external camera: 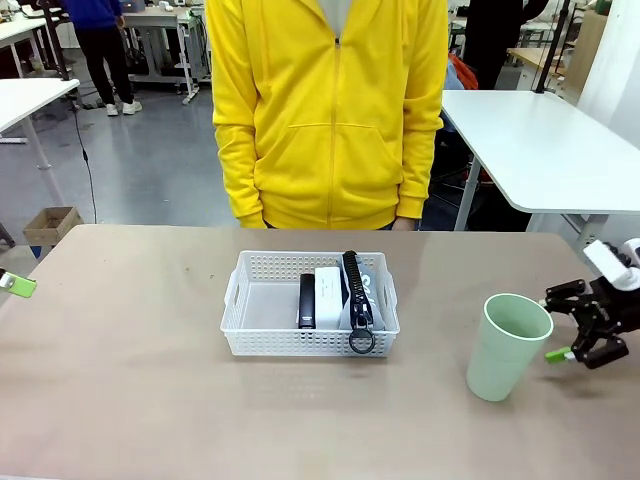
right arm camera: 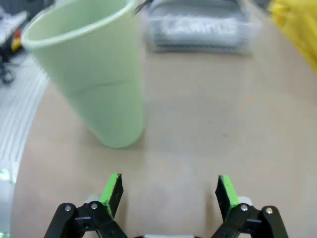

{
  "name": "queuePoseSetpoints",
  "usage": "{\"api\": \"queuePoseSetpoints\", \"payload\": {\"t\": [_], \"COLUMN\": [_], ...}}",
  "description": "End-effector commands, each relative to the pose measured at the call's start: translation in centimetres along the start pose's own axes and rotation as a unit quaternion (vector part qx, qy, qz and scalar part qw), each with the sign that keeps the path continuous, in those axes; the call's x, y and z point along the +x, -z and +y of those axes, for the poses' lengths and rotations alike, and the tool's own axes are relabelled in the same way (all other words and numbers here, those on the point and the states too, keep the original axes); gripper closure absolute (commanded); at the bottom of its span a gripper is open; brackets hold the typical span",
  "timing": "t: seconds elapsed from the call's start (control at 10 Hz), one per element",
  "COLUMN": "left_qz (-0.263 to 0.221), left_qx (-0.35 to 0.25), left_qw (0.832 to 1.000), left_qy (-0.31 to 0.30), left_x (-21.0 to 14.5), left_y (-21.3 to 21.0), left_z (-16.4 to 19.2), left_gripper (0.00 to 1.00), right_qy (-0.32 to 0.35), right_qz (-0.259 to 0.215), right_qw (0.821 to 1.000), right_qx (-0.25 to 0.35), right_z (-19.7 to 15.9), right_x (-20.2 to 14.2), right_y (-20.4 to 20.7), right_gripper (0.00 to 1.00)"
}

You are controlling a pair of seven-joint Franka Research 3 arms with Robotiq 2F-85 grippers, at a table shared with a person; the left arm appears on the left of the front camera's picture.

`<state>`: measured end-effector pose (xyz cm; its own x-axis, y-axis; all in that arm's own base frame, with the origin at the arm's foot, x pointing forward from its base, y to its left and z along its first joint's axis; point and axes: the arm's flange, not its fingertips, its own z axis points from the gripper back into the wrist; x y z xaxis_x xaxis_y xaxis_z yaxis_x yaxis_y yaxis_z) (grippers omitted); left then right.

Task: Efficiently arrange items inside the basket to fit them all.
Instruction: Pick up the Reusable plastic cup and place it inside the Organizing basket.

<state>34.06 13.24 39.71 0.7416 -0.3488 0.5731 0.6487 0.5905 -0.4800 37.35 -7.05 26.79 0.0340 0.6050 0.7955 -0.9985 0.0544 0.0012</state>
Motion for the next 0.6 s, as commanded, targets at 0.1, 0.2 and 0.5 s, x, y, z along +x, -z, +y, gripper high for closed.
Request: {"api": "queuePoseSetpoints", "payload": {"t": [0.1,0.2,0.5], "left_qz": [0.003,0.003,0.003], "left_qx": [0.004,0.004,0.004], "left_qw": [1.0,1.0,1.0], "left_qy": [-0.003,-0.003,-0.003], "left_x": [-0.2,-0.2,-0.2], "left_y": [0.0,0.0,0.0], "left_z": [-0.2,-0.2,-0.2], "left_gripper": [0.0,0.0,0.0], "right_qy": [-0.068,-0.077,-0.08], "right_qz": [-0.024,-0.039,-0.065], "right_qw": [0.995,0.992,0.987], "right_qx": [0.069,0.088,0.122], "right_z": [1.2,1.7,2.3], "right_x": [-0.8,-0.6,0.8], "right_y": [3.1,3.9,6.5], "right_gripper": [0.0,0.0,0.0]}}
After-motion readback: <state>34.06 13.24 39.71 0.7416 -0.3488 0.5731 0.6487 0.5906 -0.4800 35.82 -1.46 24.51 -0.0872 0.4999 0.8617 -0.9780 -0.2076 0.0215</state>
